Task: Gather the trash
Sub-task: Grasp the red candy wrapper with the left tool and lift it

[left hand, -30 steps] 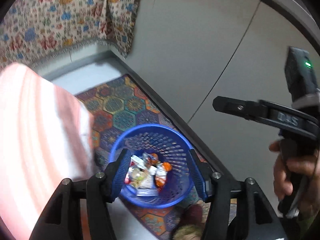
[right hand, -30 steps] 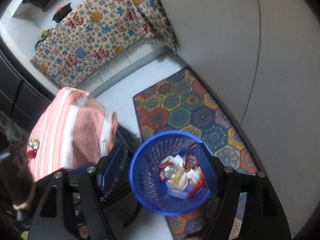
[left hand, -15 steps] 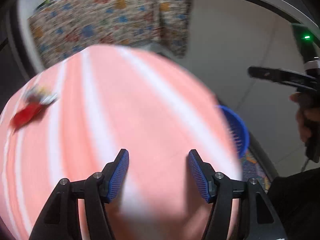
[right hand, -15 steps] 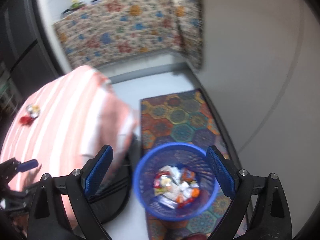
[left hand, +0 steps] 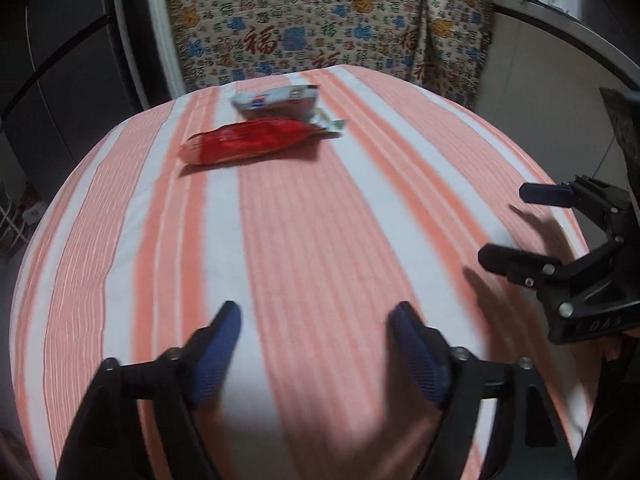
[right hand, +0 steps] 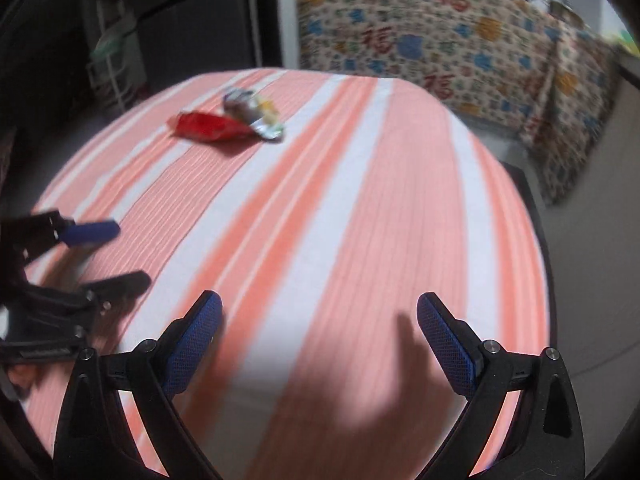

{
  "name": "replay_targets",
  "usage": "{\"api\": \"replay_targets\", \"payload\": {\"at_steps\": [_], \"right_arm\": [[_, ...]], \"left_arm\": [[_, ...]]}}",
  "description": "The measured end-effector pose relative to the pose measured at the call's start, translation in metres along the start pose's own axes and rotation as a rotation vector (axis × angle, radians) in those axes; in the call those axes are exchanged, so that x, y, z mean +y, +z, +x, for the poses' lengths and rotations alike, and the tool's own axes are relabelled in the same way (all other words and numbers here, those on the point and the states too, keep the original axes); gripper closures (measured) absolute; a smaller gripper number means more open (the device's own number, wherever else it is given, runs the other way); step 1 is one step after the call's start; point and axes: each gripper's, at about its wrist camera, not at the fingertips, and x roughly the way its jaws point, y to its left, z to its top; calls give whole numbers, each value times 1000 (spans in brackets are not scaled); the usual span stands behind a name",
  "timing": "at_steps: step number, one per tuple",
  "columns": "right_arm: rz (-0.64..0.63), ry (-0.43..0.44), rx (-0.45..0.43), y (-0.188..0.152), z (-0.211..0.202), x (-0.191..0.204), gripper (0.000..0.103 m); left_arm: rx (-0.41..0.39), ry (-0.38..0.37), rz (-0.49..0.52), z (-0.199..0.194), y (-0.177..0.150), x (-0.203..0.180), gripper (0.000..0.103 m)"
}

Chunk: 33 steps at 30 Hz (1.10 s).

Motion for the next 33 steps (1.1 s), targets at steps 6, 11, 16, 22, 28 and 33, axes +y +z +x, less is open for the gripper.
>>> {"api": "replay_targets", "payload": {"at_steps": [6, 11, 16, 22, 28, 33], "right_arm": [[-8, 29, 32, 2, 21, 12, 1], [-7, 32, 31, 1, 17, 10, 0], [-6, 32, 32, 2, 17, 11, 0], [-8, 30, 33, 2, 17, 16, 0], [-7, 31, 33, 2, 17, 15, 0], [-6, 31, 33, 2, 16, 17, 0]], "left_arm": [[-2, -38, 51, 8, 11, 32, 14], [-25, -36, 186, 15, 52, 57, 14], [-48, -135, 309, 18, 102, 74, 14], [46, -214, 498, 60, 133, 61, 14], [95, -259, 578, 86, 123, 53, 23], [100, -315, 484, 66, 115, 64, 76]]}}
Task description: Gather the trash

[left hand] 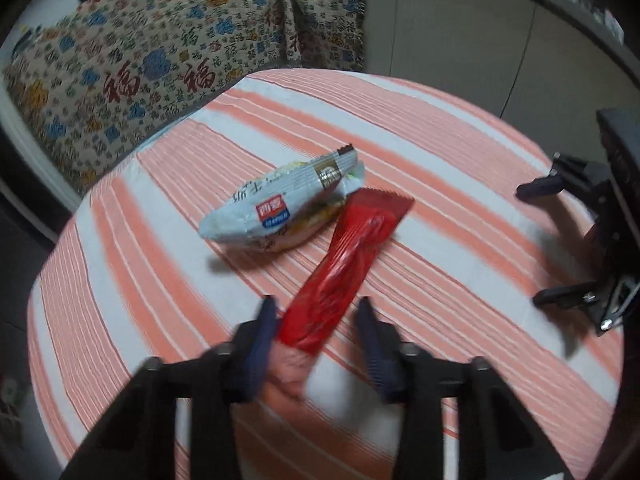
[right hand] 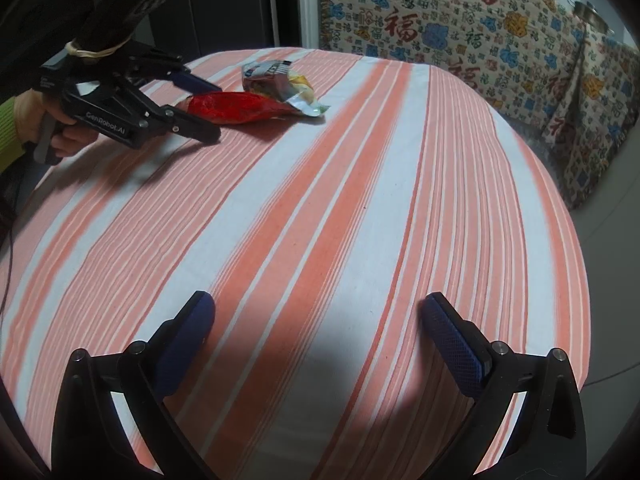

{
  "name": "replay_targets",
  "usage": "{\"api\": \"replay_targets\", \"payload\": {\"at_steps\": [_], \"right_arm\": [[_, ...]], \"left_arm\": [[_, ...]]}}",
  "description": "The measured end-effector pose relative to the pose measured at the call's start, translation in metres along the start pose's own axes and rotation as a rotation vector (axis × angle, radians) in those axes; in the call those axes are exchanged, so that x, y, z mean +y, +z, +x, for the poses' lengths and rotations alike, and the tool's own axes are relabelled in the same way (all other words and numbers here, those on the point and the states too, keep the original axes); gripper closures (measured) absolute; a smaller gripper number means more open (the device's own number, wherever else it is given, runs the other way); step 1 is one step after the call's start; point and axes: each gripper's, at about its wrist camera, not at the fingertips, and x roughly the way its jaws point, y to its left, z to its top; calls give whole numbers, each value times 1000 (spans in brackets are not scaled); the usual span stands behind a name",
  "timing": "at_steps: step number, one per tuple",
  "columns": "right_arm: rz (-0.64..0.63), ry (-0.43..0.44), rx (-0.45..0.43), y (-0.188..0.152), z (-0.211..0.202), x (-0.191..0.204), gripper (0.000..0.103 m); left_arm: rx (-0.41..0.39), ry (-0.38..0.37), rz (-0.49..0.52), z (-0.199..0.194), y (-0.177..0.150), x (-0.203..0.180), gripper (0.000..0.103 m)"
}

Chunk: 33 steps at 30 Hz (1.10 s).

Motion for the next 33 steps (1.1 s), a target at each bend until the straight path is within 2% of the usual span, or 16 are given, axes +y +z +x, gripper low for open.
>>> {"api": "replay_targets", "payload": {"at_steps": [1, 5, 7, 8, 11, 13, 16, 17, 19, 20, 25, 26, 30, 33], "right_arm": [[0, 0, 0, 0, 0, 0, 0], [0, 0, 0, 1, 0, 0, 0], [0, 0, 0, 0, 0, -1, 0], [1, 2, 0, 1, 0, 0, 0], [1, 2, -1, 2, 0, 0, 0], [1, 2, -1, 2, 0, 0, 0], [1, 2, 0, 2, 0, 0, 0], [1, 2, -1, 3, 1, 0, 0], [1, 2, -1, 3, 0, 0, 0], [2, 3, 0, 2, 0, 0, 0], [4, 14, -6, 2, -3, -2, 0], [-1, 23, 0, 3, -3, -3, 0], [-42, -19, -2, 24, 7, -14, 1], [-53, 28, 41, 51, 36, -25, 0]], "left_arm": [[-7, -13, -32, -5, -3, -1, 80], [-27, 27, -144, -24, -29, -22, 82], [-49, 35, -237, -34, -42, -30, 82], [-64, 46, -314, -42, -52, -33, 82], [-107, 115, -503, -64, -78, -36, 82], [-125, 174, -572, -72, -91, -41, 82], [-125, 251, -570, -70, -97, -54, 78], [-120, 256, -566, -68, -97, -57, 73], [-98, 268, -570, -61, -97, -61, 39], [-93, 284, -568, -58, -98, -61, 33], [-67, 329, -523, -43, -96, -60, 30], [-84, 331, -520, -42, -98, -59, 30], [-114, 342, -510, -41, -100, -60, 24], [-115, 340, -506, -40, -100, -60, 22]]}}
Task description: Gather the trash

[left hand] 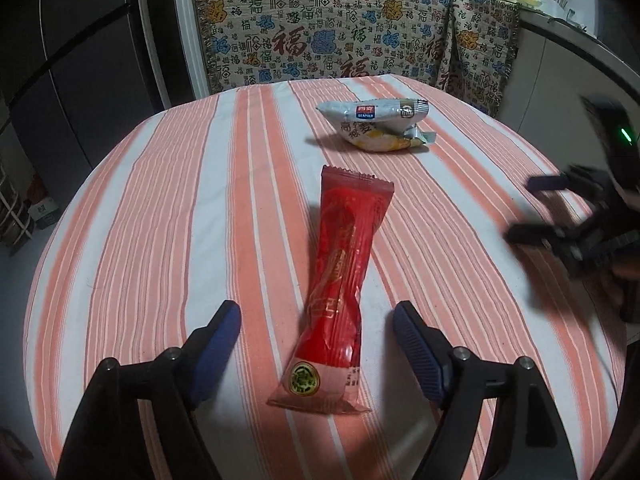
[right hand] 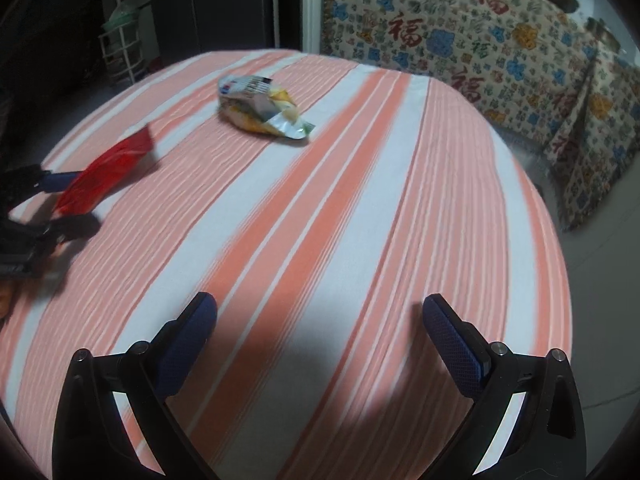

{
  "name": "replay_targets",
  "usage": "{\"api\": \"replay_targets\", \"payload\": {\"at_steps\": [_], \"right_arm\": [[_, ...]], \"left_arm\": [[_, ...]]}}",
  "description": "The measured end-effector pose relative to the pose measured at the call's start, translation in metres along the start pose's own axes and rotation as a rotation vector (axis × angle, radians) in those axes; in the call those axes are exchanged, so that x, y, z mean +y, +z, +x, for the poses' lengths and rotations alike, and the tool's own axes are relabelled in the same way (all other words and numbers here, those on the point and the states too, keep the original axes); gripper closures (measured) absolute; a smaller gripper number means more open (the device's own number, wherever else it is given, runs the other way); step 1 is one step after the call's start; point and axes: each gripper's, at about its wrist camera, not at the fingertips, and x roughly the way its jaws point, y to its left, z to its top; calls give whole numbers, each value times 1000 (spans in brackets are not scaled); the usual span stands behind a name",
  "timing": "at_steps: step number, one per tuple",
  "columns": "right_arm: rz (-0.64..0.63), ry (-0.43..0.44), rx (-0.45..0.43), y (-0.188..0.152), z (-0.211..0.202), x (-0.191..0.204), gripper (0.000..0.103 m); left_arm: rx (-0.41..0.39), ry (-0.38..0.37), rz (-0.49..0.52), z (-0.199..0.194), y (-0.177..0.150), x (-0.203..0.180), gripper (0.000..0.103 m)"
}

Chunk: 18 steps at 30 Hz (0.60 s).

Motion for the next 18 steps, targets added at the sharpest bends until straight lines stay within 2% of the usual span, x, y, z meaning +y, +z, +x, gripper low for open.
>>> {"api": "replay_targets", "payload": {"at_steps": [5, 9, 10, 12, 13, 15, 18], "right_arm": [[-78, 54, 26, 59, 39, 3, 1], [-118, 87, -26, 96, 65, 16, 2], [-118, 100, -47, 100, 68, 19, 6], [-109, 125, -87, 102, 64, 20, 28], [-97, 121, -99, 100, 61, 19, 48], [-60, 118, -93, 89, 52, 15, 51], [-9, 69, -87, 58, 30, 6, 53]], "left_arm": [[0, 6, 1, 1, 1, 0, 21], [0, 5, -1, 2, 1, 2, 20], [0, 6, 1, 2, 1, 2, 20], [0, 4, -2, 2, 2, 2, 20], [0, 4, -1, 2, 2, 2, 20], [0, 4, -2, 2, 1, 3, 20], [0, 6, -2, 2, 1, 2, 20]]}}
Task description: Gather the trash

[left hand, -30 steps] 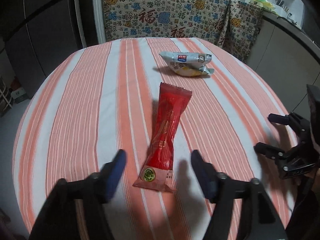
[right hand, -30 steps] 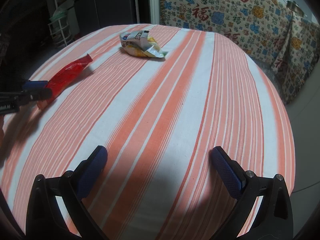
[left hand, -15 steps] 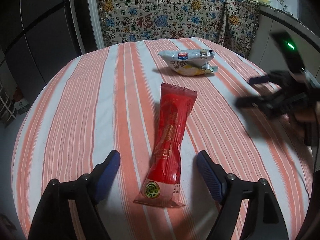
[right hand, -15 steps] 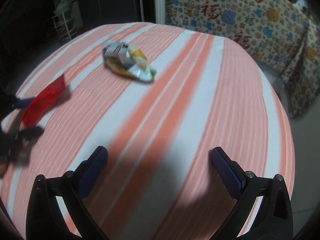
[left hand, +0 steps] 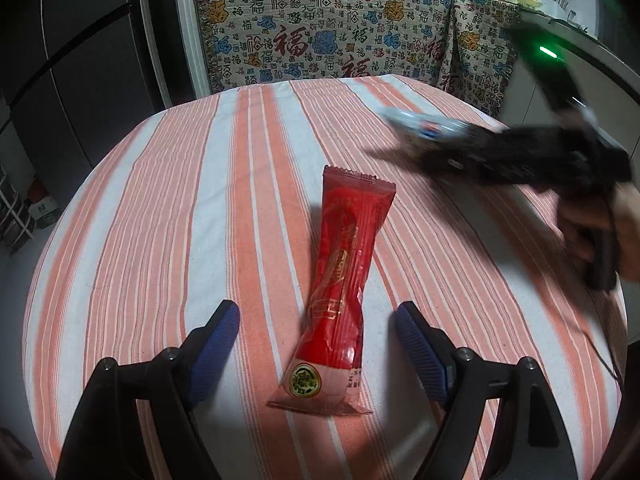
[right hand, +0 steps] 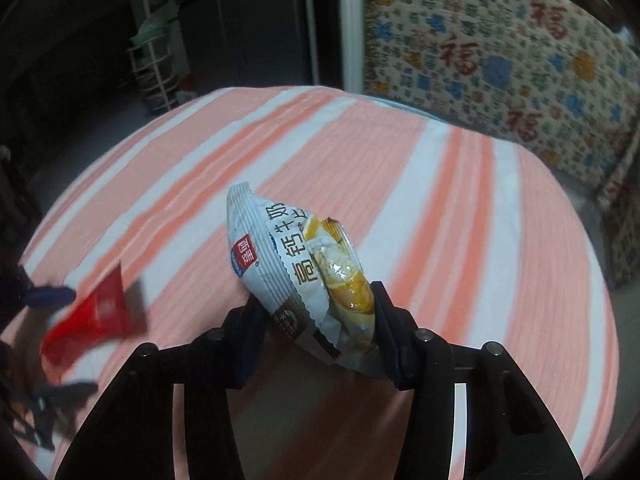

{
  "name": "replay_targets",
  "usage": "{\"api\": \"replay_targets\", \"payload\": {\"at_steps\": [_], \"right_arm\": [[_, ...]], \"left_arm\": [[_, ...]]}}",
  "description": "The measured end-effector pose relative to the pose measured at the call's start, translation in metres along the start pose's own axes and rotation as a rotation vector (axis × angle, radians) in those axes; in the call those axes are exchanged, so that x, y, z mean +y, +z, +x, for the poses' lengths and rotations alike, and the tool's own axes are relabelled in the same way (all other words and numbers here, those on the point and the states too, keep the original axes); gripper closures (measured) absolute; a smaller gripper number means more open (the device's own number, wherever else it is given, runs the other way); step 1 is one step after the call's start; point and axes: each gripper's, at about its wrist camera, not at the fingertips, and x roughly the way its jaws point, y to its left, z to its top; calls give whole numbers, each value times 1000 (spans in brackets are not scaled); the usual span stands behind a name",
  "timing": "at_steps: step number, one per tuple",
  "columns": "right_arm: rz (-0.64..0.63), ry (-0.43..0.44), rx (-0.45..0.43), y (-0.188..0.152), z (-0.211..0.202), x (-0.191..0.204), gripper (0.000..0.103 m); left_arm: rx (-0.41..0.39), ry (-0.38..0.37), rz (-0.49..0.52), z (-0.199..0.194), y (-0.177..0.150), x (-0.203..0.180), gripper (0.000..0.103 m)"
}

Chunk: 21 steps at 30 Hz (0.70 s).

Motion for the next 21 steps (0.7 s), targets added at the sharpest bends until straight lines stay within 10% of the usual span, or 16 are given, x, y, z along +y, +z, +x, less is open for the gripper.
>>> {"api": "replay_targets", "payload": {"at_steps": [8, 21], "right_arm": [[126, 44, 21, -97, -83, 16, 48], [5, 148, -12, -102, -110, 25, 24]], "left_arm": [[0, 18, -12, 2, 1, -3, 19], [48, -63, 20, 1, 10, 1, 21]]}}
